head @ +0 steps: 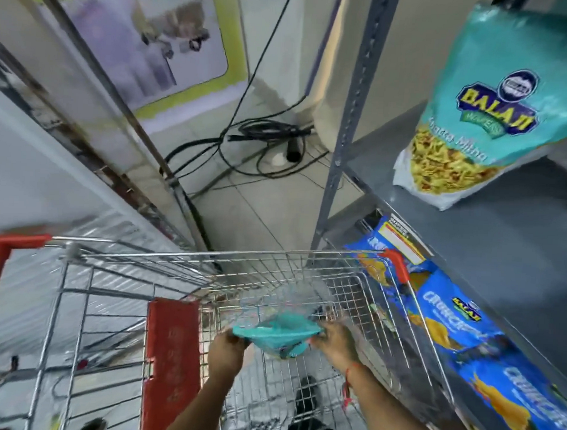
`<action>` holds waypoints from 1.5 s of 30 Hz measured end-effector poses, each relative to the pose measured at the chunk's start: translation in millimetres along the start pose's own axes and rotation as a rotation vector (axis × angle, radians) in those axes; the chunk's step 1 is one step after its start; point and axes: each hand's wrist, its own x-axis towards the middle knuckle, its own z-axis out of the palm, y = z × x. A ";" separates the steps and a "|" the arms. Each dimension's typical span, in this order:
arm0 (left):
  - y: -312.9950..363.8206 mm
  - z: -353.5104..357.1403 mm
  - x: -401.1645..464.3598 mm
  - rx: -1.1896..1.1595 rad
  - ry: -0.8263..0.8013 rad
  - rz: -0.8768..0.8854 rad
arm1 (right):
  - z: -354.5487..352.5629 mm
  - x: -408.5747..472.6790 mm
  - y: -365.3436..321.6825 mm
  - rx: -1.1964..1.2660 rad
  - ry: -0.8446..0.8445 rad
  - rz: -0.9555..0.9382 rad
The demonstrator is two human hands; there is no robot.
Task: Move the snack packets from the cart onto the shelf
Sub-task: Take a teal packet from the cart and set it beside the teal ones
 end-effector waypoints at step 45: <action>329.6 -155.5 -308.8 -0.602 -0.442 1.126 | -242.9 -427.2 -150.8 0.356 1.335 -0.450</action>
